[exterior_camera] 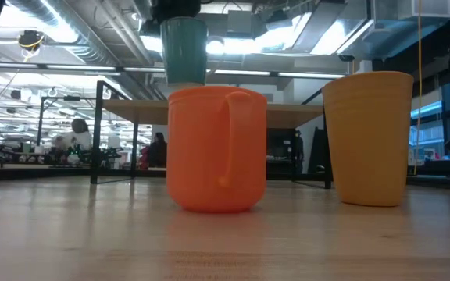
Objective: Stack small to large cups/mugs on shelf
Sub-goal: Put the blue mug on the shelf
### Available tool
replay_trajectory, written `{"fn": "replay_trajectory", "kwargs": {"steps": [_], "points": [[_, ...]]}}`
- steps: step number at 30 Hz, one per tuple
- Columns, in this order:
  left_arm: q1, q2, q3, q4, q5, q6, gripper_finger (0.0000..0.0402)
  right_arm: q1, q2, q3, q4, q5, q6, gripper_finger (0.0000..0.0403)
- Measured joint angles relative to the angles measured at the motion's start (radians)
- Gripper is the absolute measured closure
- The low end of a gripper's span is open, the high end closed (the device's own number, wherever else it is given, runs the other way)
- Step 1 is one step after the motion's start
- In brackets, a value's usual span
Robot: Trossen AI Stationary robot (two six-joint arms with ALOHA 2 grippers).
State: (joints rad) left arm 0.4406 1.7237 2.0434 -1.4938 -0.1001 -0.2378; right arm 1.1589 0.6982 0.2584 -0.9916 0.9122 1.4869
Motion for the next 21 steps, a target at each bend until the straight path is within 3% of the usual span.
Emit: {"fn": "replay_trajectory", "kwargs": {"steps": [10,15,19,21], "points": [[0.015,0.084,0.021,0.131,0.129,0.022,0.0381,0.0,0.0,0.0,0.0,0.0,0.0,0.0386],[0.009,0.182,0.136,0.083,0.108,0.063,0.0381,0.0,0.0,0.0,0.001,0.0,0.0,0.0386],[0.009,0.262,0.308,0.055,0.119,0.074,0.0381,0.0,0.0,0.0,0.003,0.0,0.0,0.0386],[0.015,0.264,0.298,0.085,0.14,0.071,0.0381,0.0,0.0,0.0,0.004,0.0,0.0,0.0386]]}}
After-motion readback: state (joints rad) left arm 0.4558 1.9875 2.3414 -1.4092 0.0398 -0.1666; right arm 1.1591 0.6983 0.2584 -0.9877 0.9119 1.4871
